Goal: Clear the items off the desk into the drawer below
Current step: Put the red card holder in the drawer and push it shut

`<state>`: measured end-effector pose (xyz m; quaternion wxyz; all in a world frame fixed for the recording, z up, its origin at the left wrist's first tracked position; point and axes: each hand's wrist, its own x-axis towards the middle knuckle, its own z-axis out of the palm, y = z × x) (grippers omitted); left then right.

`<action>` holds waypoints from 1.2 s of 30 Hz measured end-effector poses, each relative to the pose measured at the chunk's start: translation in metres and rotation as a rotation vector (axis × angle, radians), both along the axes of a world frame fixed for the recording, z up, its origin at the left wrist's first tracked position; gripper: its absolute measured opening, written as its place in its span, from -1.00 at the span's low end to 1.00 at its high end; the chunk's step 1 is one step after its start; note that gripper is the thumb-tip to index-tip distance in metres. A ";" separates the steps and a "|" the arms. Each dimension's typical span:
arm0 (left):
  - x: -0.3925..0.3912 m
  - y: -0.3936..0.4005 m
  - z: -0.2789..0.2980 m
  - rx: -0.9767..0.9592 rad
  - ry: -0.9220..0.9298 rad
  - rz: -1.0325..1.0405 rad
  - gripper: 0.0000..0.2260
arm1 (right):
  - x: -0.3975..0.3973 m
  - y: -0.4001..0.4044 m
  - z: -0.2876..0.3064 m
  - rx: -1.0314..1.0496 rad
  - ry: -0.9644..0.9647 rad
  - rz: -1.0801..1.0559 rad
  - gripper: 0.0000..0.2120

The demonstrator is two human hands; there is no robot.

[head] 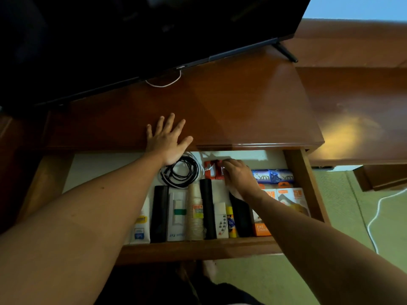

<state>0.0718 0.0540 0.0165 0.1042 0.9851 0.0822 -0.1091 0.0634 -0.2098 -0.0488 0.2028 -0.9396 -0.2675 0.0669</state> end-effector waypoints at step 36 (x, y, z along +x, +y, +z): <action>-0.311 0.009 -0.054 0.184 -0.134 -0.153 -0.26 | -0.224 -0.055 0.016 -0.343 -0.034 -0.044 -0.21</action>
